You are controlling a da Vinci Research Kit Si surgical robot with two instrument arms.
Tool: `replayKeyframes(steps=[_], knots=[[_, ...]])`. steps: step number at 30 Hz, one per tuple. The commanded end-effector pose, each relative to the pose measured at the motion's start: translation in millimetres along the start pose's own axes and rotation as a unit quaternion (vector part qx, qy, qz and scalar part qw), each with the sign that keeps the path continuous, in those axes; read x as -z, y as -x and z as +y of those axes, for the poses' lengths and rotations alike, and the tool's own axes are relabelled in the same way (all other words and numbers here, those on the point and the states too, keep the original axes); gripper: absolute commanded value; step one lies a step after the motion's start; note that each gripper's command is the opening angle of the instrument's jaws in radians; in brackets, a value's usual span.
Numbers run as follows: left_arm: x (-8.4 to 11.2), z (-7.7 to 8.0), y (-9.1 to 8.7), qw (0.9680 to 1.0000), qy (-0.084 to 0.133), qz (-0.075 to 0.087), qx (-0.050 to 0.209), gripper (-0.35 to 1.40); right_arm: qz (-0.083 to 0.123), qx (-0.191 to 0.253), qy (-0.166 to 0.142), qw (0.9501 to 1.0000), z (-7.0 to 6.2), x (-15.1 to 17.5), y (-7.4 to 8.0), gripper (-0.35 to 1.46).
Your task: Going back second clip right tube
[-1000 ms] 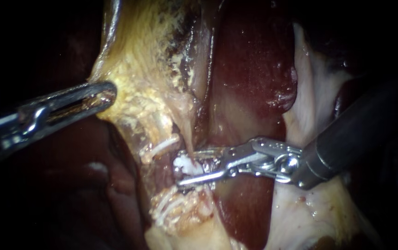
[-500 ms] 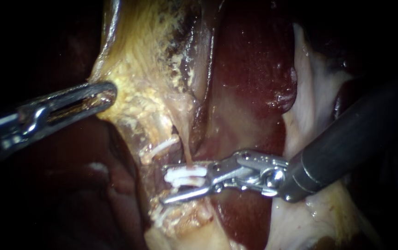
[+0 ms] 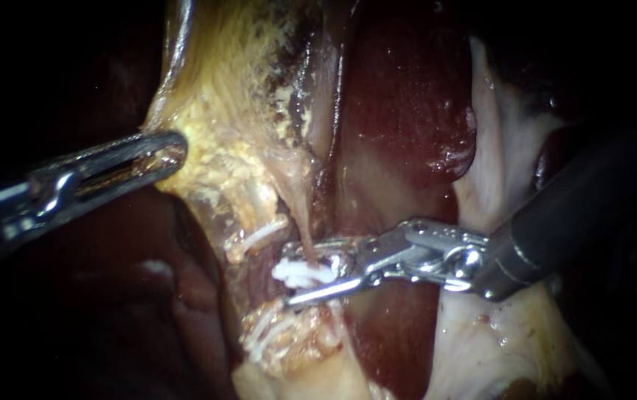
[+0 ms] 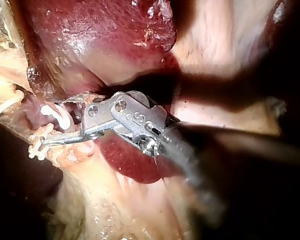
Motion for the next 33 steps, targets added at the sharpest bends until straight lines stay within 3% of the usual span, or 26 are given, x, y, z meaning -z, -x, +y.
replayKeyframes(steps=[1, 11, 15, 18, 23, 29, 33], knots=[[0.0, 0.0, 0.0, 1.0, 0.0, 0.0, 0.0, -0.35, 0.001, -0.001, 0.002, 1.0, 0.0, 0.7, -0.1, 0.6], [0.0, 0.0, 0.0, 1.0, 0.0, 0.0, 0.0, -0.35, 0.004, 0.02, 0.012, 0.9997, 0.1, 6.2, -1.6, 0.6], [0.0, 0.0, 0.0, 1.0, 0.0, 0.0, 0.0, -0.35, 0.003, 0.05, 0.012, 0.9987, -0.1, 7.4, -2.2, 0.6], [0.1, 0.0, 0.0, 1.0, 0.0, 0.0, 0.0, -0.35, 0.003, 0.089, 0.014, 0.9959, -0.3, 8.1, -2.8, 0.6], [0.1, 0.0, 0.0, 1.0, 0.0, 0.0, 0.0, -0.35, 0.001, 0.168, 0.011, 0.9858, -1.0, 9.1, -4.0, 0.6], [0.0, 0.0, -0.1, 1.0, 0.0, 0.0, 0.0, -0.35, 0.0, 0.211, 0.011, 0.9773, -1.7, 9.9, -4.9, 0.6], [-0.3, -0.1, -0.3, 1.0, 0.001, -0.001, 0.0, -0.35, -0.001, 0.223, 0.01, 0.9748, -1.9, 10.1, -4.9, 0.6]])
